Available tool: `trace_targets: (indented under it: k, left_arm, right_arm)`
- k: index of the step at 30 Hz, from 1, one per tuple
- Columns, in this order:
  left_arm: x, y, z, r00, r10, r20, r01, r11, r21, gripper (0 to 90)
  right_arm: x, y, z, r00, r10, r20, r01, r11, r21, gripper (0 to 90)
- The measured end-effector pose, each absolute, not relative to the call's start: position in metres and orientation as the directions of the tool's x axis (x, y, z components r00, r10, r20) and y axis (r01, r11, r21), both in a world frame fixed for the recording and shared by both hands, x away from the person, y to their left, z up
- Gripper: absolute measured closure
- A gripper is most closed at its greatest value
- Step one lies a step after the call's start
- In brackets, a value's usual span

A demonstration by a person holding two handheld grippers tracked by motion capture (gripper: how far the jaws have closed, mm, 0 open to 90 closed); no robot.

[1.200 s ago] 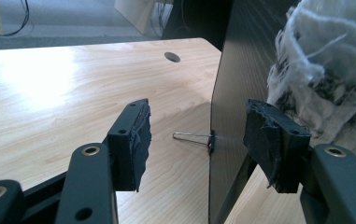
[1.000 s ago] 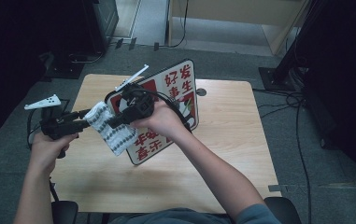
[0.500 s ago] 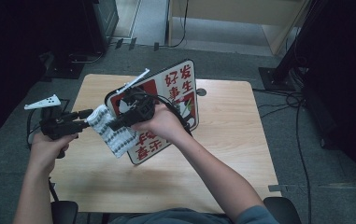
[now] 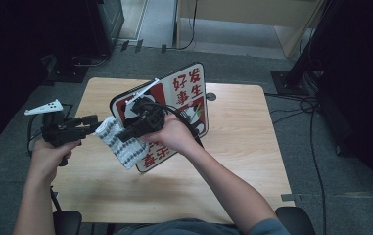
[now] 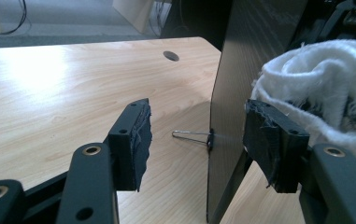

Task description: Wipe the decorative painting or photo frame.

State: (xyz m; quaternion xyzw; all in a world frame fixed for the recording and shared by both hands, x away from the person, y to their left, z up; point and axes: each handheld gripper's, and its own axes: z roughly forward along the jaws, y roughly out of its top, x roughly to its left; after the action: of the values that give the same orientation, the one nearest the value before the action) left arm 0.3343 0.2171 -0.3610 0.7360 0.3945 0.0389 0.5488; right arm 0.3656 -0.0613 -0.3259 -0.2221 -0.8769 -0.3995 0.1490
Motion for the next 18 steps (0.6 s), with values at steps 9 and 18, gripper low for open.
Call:
trace_targets:
  k: [9,18]
  left_arm:
    - [0.333,0.223,-0.358,0.677,0.634,-0.374,0.534,-0.073,0.842,43.5]
    - [0.329,0.218,-0.348,0.692,0.628,-0.356,0.516,-0.086,0.852,49.0]
  right_arm:
    - [0.365,-0.062,-0.332,-0.853,0.272,0.445,0.514,0.586,0.626,76.3]
    - [0.363,-0.062,-0.340,-0.848,0.280,0.450,0.522,0.591,0.615,76.4]
